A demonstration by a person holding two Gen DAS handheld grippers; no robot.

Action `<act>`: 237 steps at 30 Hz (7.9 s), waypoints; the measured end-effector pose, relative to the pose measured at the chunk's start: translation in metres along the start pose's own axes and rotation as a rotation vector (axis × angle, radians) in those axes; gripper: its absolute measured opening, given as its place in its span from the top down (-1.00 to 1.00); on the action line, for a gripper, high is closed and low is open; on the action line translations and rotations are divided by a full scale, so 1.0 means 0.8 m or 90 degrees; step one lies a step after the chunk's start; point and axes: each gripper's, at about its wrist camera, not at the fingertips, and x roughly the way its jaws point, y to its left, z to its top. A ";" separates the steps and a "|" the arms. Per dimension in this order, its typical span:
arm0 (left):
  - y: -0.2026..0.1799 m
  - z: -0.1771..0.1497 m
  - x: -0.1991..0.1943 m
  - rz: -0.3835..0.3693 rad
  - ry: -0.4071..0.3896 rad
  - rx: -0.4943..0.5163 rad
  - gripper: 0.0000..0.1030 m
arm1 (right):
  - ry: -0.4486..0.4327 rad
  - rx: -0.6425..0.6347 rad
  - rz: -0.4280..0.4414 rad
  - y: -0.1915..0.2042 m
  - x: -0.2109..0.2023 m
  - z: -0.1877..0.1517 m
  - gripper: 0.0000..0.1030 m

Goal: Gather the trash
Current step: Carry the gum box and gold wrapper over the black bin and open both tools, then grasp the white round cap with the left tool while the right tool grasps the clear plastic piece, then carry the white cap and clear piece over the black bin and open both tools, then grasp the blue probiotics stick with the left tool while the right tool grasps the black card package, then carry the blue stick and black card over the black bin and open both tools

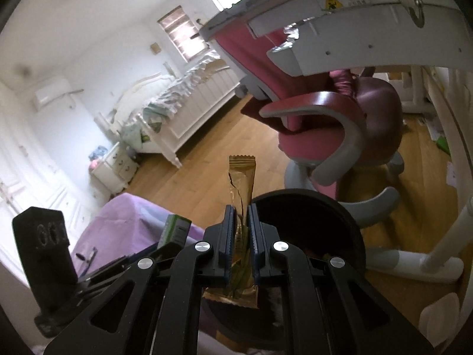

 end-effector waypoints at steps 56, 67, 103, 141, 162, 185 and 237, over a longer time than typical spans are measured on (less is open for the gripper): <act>0.388 -0.141 -0.328 0.298 -0.049 -0.333 0.31 | 0.284 -0.542 0.263 0.610 0.270 -0.180 -0.49; 0.380 -0.146 -0.334 0.292 -0.065 -0.335 0.32 | 0.368 -0.572 0.243 0.644 0.343 -0.219 0.63; 0.029 0.007 -0.122 -0.013 -0.098 -0.019 0.32 | -0.064 -0.100 0.061 0.120 -0.035 0.020 0.65; -0.010 0.012 -0.068 -0.018 -0.054 0.042 -0.55 | -0.031 -0.014 -0.027 0.032 -0.021 0.013 -0.35; 0.228 -0.072 -0.259 0.253 -0.063 -0.095 -0.55 | 0.129 -0.274 0.151 0.305 0.075 -0.055 -0.61; 0.361 -0.107 -0.289 0.345 0.068 -0.062 0.73 | 0.334 -0.574 0.244 0.549 0.279 -0.164 -0.60; 0.323 -0.143 -0.390 0.283 -0.106 -0.227 0.72 | 0.283 -0.419 0.250 0.551 0.252 -0.155 -0.08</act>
